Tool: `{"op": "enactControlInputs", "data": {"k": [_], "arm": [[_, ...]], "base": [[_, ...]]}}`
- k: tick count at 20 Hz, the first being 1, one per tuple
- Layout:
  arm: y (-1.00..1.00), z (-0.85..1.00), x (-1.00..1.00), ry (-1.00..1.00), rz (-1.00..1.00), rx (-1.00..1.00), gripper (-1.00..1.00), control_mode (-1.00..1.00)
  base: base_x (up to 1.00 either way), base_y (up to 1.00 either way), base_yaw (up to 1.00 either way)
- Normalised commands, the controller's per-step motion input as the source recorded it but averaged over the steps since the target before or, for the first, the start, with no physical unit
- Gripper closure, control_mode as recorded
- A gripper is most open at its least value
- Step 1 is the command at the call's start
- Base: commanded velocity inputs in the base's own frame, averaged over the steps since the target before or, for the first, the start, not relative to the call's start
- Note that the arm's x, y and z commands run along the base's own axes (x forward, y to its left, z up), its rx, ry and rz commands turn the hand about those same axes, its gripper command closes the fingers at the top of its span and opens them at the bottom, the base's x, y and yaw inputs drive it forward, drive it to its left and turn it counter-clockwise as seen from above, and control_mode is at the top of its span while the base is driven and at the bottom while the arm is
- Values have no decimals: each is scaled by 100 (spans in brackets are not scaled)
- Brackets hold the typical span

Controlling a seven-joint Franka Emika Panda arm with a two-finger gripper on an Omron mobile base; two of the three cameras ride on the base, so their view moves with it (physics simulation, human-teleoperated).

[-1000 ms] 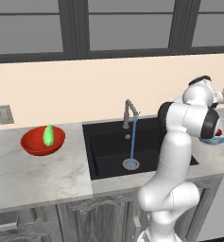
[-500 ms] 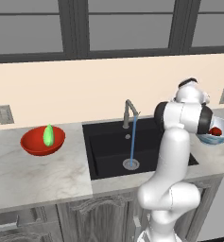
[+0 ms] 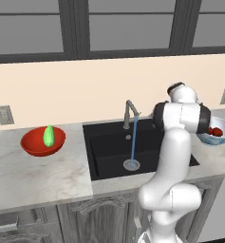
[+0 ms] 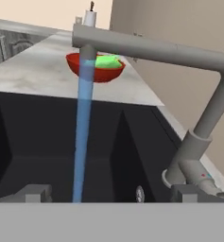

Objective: Pick the bell peppers from the sink and place them in one bowl. Place the corn in the other bowl. Then turn off the sink faucet.

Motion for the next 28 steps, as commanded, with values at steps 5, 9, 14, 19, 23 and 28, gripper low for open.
{"op": "enactControlInputs", "data": {"k": [5,9,14,19,23,28], "arm": [[15,-26,31,0,0,-1,-100,-100],[0,-14,47,1,0,0,-100,-100],[-5,-14,61,3,0,0,-100,-100],[-18,-20,43,2,0,0,-100,-100],[-36,-31,31,3,0,0,-100,-100],[-3,-23,26,1,0,0,-100,-100]], "base": [[0,0,0],[0,0,0],[0,0,0],[0,0,0],[0,0,0],[0,0,0]]}}
